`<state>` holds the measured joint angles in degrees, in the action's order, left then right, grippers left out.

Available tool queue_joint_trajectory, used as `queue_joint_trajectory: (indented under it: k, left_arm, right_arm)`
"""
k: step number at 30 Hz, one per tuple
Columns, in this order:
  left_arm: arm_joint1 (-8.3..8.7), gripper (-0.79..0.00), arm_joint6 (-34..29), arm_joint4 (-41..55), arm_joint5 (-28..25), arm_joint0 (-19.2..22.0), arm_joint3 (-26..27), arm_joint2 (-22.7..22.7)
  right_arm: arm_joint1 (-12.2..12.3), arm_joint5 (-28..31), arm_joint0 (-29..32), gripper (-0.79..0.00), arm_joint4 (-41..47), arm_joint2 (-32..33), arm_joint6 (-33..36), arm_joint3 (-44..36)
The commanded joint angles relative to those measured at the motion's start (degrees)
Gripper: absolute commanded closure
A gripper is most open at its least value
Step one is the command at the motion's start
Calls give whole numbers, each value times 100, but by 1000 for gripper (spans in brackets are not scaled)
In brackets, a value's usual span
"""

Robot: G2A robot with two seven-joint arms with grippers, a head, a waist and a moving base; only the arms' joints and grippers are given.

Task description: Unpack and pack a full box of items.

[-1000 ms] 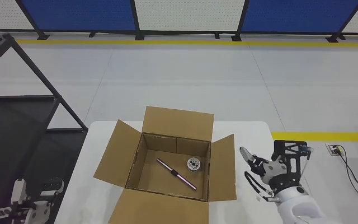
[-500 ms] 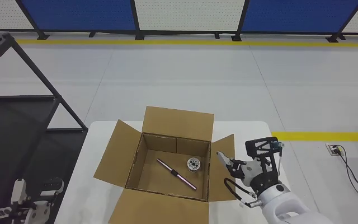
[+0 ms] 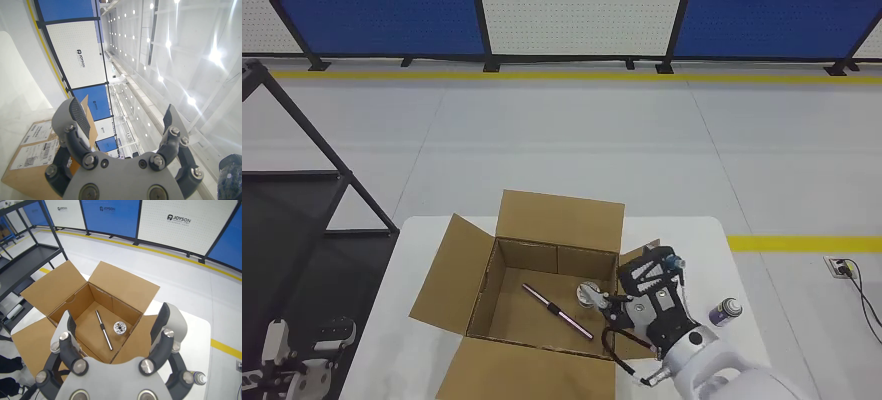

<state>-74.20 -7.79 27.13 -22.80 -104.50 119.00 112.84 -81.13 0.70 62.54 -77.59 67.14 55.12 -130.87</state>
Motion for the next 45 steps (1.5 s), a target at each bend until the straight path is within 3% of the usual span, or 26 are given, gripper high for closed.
queue_joint_trajectory:
  k: [1, 6, 12, 14, 29, 37, 45]
  left_arm:
    - [0, -785, 0, 0, 0, 0, 0, 0]
    - [0, -785, 0, 0, 0, 0, 0, 0]
    - [0, -785, 0, 0, 0, 0, 0, 0]
    - [0, -785, 0, 0, 0, 0, 0, 0]
    - [0, -785, 0, 0, 0, 0, 0, 0]
    - [0, -785, 0, 0, 0, 0, 0, 0]
    - [0, -785, 0, 0, 0, 0, 0, 0]
  right_arm:
    - [-42, 32, -484, -785, 97, -268, 261, 389]
    - [-209, -108, -1661, -785, 531, -879, 800, 1548]
    - [-433, -562, -2507, -785, 1026, -1493, 1132, 2857]
    - [-494, -608, -2658, -785, 1186, -1674, 1306, 3273]
    - [-497, -423, -2608, -785, 1138, -1790, 1255, 3386]
    - [-783, -244, -3382, -785, 1672, -2390, 1682, 4944]
    - [-1111, -138, -3972, -785, 2189, -2838, 1655, 6262]
